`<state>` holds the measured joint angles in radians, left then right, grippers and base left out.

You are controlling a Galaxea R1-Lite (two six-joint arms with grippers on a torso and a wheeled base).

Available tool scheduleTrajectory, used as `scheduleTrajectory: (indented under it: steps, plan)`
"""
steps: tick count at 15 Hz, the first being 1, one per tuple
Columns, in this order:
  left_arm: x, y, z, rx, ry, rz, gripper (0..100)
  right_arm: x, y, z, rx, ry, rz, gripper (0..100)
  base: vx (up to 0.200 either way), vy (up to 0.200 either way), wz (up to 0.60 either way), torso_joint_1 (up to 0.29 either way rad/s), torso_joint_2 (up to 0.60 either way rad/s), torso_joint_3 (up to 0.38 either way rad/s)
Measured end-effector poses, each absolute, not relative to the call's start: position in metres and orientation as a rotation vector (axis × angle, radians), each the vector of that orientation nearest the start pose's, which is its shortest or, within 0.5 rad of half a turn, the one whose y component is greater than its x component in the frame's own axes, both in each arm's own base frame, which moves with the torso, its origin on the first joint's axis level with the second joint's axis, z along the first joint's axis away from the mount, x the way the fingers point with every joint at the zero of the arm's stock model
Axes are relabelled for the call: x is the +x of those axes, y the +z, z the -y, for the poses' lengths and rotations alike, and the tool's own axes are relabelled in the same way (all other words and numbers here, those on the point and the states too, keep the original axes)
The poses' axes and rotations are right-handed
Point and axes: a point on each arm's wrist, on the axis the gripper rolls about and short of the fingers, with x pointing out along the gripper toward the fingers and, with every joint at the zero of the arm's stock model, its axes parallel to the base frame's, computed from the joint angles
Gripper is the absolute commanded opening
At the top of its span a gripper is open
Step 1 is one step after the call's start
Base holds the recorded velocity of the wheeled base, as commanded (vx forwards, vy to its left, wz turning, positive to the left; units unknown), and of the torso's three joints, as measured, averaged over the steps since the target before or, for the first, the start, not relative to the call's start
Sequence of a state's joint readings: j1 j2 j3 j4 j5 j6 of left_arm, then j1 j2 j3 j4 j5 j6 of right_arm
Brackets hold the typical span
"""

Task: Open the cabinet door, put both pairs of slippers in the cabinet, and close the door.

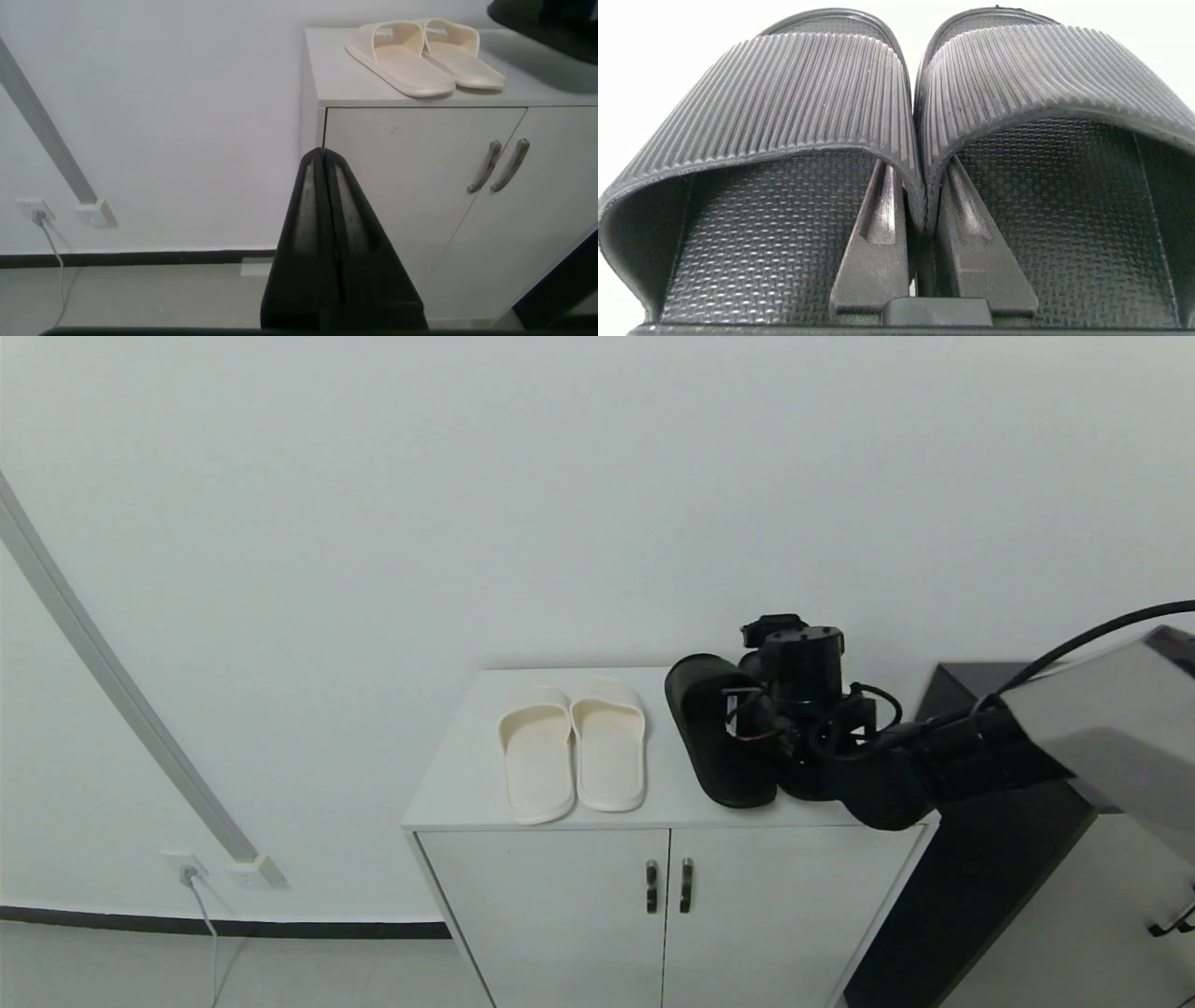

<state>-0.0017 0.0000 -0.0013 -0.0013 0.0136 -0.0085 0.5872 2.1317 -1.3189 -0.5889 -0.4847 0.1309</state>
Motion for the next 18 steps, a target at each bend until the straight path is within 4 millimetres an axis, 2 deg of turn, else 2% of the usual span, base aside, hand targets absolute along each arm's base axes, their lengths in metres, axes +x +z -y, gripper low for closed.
scheduleTrajectory:
  steps: [4,7,9,11,15,18]
  plan:
    - [-0.023,0.076,0.0,-0.007,0.01,0.002,0,0.296,0.177,-0.203,0.016,0.368,-0.267,0,0.0,0.0,0.0,0.0,0.0,0.0]
    - [-0.023,0.076,0.0,-0.008,0.01,0.002,0,0.242,0.182,-0.182,0.035,0.667,-0.325,0,0.0,0.0,0.0,0.0,0.0,0.0]
    - [-0.023,0.076,0.0,-0.009,0.01,0.003,0,0.217,0.182,-0.168,0.045,0.776,-0.347,0,0.0,0.0,0.0,0.0,0.0,0.0]
    - [-0.023,0.076,0.0,-0.009,0.01,0.003,0,0.204,0.182,-0.16,0.047,0.795,-0.348,0,0.0,0.0,0.0,0.0,0.0,0.0]
    - [-0.023,0.076,0.0,-0.007,0.009,0.003,0,0.196,0.18,-0.158,0.043,0.809,-0.355,0,0.0,0.0,0.0,0.0,0.0,0.0]
    - [-0.023,0.076,0.0,-0.007,0.009,0.003,0,0.195,0.179,-0.159,0.041,0.815,-0.358,0,-0.2,0.0,0.0,0.007,0.0,0.006]
